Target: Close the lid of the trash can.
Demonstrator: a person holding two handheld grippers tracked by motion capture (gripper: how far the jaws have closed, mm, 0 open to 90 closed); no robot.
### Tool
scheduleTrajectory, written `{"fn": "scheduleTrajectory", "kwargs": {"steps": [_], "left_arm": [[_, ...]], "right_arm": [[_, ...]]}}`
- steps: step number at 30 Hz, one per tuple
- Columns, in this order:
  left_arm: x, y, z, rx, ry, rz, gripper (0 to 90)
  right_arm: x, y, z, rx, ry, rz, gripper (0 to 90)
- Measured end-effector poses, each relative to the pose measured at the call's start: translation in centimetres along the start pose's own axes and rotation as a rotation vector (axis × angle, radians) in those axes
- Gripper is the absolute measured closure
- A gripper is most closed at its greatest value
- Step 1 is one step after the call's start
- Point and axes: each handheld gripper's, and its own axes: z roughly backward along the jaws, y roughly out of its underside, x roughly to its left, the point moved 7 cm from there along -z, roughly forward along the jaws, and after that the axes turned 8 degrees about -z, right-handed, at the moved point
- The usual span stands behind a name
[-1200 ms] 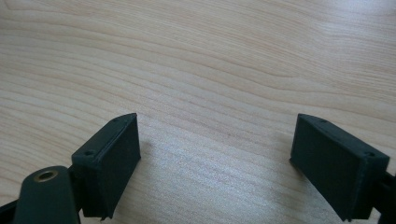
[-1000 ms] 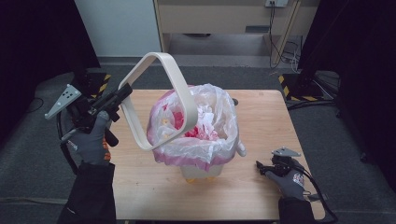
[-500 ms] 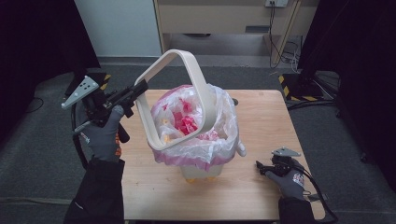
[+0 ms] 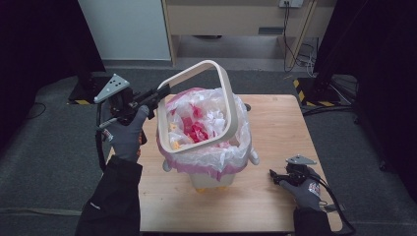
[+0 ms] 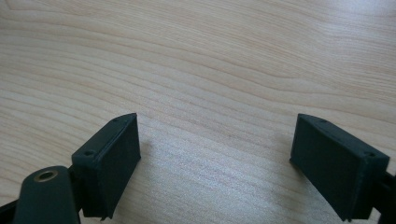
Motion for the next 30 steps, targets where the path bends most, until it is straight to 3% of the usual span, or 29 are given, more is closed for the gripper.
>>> {"fn": "scheduleTrajectory", "kwargs": {"steps": [17, 24, 30], "left_arm": [[-0.7, 1.6, -2.6, 0.140, -0.023, -0.030, 76.8], [-0.7, 2.2, -2.8, 0.191, -0.028, 0.009, 75.3], [-0.7, 2.4, -2.8, 0.193, -0.014, 0.024, 69.1]], "right_arm": [[0.1, 0.0, 0.0, 0.001, -0.006, 0.000, 15.6], [0.1, 0.0, 0.0, 0.000, -0.008, -0.004, 15.6], [0.1, -0.1, -0.1, 0.001, -0.009, 0.004, 15.6]]}}
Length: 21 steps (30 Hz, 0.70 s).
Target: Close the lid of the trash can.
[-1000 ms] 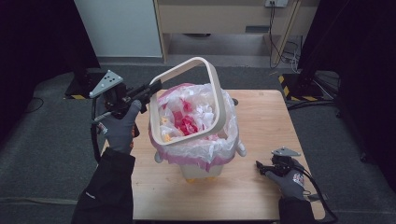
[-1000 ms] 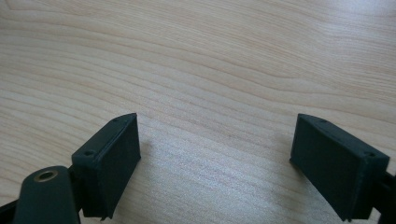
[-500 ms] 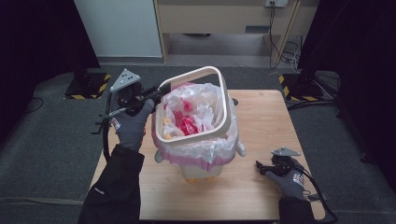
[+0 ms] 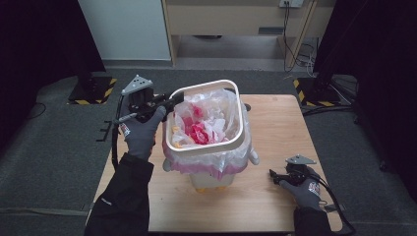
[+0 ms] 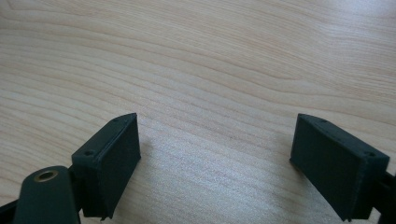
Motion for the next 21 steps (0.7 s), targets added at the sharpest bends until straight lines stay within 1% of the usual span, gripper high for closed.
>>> {"fn": "scheduleTrajectory", "kwargs": {"steps": [3, 6, 8, 10, 11, 12, 14, 17, 21], "left_arm": [[-0.10, 0.09, -0.06, -0.012, 0.016, 0.013, 65.2], [0.03, 0.19, -0.09, -0.031, 0.024, 0.012, 58.4], [0.12, 0.29, -0.09, -0.040, 0.030, 0.027, 56.3], [0.22, 0.32, -0.10, -0.062, 0.040, 0.025, 51.8], [0.24, 0.29, -0.12, -0.070, 0.047, 0.024, 50.9], [0.24, 0.26, -0.11, -0.075, 0.046, 0.019, 52.1], [0.05, 0.25, -0.15, -0.075, 0.060, 0.008, 61.6], [0.01, 0.38, -0.36, -0.068, 0.061, -0.006, 62.4], [0.38, 0.62, -0.59, -0.077, 0.059, -0.012, 57.8]], "right_arm": [[0.00, 0.00, 0.00, 0.000, 0.000, 0.000, 15.6], [0.00, 0.00, 0.00, 0.000, 0.000, 0.000, 15.6], [0.00, 0.00, 0.00, 0.000, 0.000, 0.001, 15.6], [0.00, 0.00, 0.00, 0.000, 0.000, 0.000, 15.6], [-0.01, -0.01, 0.00, -0.001, 0.000, 0.001, 15.6], [0.01, -0.01, 0.00, 0.000, 0.000, -0.001, 15.6], [0.01, -0.01, -0.01, 0.000, 0.000, 0.000, 15.6], [0.01, -0.01, -0.01, 0.000, 0.000, 0.000, 15.6], [0.01, -0.01, -0.01, 0.000, 0.000, 0.001, 15.6]]}}
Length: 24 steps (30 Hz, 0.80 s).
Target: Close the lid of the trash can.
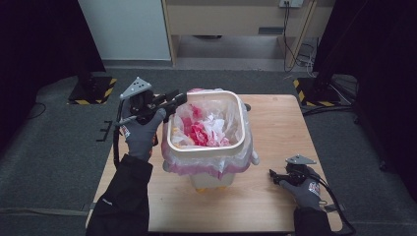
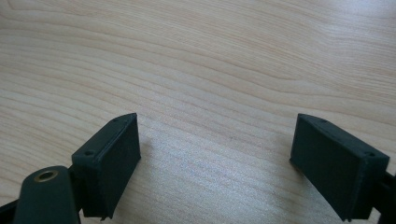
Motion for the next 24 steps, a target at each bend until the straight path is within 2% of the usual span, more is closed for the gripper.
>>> {"fn": "scheduleTrajectory", "kwargs": {"steps": [2, 7, 12, 15, 19, 24], "left_arm": [[0.17, 0.13, -0.17, -0.007, 0.005, -0.014, 55.7], [0.30, 0.20, -0.55, -0.023, 0.062, -0.045, 54.7], [0.27, 0.24, -0.74, -0.023, 0.109, -0.051, 61.1], [0.18, 0.25, -0.92, -0.027, 0.129, -0.037, 66.4], [0.17, 0.14, -0.98, -0.018, 0.119, -0.038, 68.2], [0.26, -0.23, -0.65, -0.022, 0.129, 0.028, 70.8]], "right_arm": [[0.00, 0.00, 0.00, 0.000, 0.000, 0.000, 15.6], [0.00, 0.01, 0.00, 0.001, -0.001, 0.002, 15.6], [0.02, -0.01, -0.01, 0.000, -0.001, 0.000, 15.6], [0.01, -0.01, -0.01, 0.000, -0.001, 0.001, 15.6], [0.02, -0.01, -0.01, 0.000, -0.001, 0.001, 15.8], [0.01, -0.06, 0.00, -0.005, -0.003, 0.010, 19.0]]}}
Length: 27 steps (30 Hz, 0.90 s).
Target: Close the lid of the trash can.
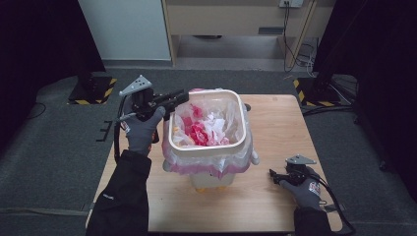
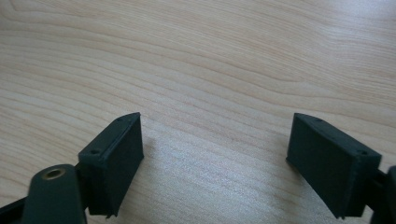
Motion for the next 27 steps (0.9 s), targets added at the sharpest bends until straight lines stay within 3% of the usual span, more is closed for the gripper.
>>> {"fn": "scheduleTrajectory", "kwargs": {"steps": [6, 9, 13, 20, 22, 27], "left_arm": [[0.0, -0.2, 0.0, 0.014, -0.009, -0.025, 73.1], [-0.2, 0.0, -0.2, 0.010, 0.021, -0.037, 72.7], [0.1, 0.5, -0.6, 0.030, 0.053, -0.071, 60.4], [0.2, 0.6, -0.7, 0.035, 0.102, -0.100, 61.4], [0.3, 0.7, -0.8, 0.059, 0.087, -0.123, 66.9], [0.3, 0.9, -0.9, 0.090, 0.067, -0.133, 68.9]], "right_arm": [[0.0, 0.0, 0.0, -0.003, -0.001, 0.000, 19.2], [0.1, 0.0, 0.0, -0.001, -0.003, -0.003, 19.2], [0.1, 0.0, 0.0, -0.001, -0.005, -0.003, 19.1], [0.1, 0.0, 0.0, -0.001, -0.006, -0.003, 19.2], [0.1, 0.0, 0.0, -0.001, -0.006, -0.003, 19.2], [0.1, -0.1, 0.0, -0.006, -0.009, -0.001, 23.8]]}}
